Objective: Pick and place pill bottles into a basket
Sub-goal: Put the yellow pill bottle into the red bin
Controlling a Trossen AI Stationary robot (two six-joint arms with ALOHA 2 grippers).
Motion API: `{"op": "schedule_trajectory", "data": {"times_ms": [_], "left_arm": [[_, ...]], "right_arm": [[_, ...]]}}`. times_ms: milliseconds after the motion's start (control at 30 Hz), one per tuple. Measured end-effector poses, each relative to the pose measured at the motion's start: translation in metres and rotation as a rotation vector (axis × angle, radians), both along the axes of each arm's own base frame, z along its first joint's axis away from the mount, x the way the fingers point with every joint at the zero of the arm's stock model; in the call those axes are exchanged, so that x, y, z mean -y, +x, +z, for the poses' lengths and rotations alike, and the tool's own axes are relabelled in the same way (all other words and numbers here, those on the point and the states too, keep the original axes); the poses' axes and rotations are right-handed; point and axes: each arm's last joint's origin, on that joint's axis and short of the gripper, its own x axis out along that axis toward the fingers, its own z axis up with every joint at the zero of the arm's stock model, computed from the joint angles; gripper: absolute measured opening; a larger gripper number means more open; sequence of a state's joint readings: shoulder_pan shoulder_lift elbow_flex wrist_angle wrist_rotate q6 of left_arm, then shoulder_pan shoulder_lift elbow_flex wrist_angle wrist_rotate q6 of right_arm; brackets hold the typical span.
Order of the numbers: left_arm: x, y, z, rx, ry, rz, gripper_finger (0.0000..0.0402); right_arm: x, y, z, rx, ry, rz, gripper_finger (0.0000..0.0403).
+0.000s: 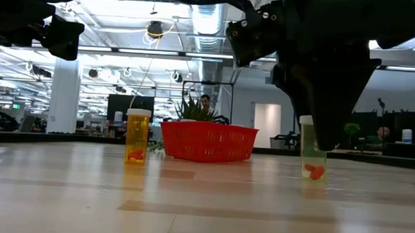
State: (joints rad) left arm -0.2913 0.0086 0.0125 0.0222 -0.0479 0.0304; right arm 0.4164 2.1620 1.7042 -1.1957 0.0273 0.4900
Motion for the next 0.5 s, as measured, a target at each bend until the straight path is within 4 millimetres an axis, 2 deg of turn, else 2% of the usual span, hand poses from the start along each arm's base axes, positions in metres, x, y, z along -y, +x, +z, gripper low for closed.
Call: {"op": "schedule_trajectory", "data": {"times_ms": [267, 400, 500], "left_arm": [[0.0000, 0.0000, 0.0000, 0.000, 0.000, 0.000, 0.0222], [0.0000, 0.0000, 0.0001, 0.000, 0.000, 0.000, 0.0222], [0.0000, 0.0000, 0.0001, 0.001, 0.000, 0.000, 0.0222]], "right_arm": [[-0.0006, 0.0021, -0.0002, 0.022, 0.005, 0.003, 0.0107], [0.0020, 0.0053, -0.0002, 0.039, 0.013, 0.012, 0.0094], [0.0072, 0.0078, -0.0003, 0.042, 0.016, 0.005, 0.0109]]}}
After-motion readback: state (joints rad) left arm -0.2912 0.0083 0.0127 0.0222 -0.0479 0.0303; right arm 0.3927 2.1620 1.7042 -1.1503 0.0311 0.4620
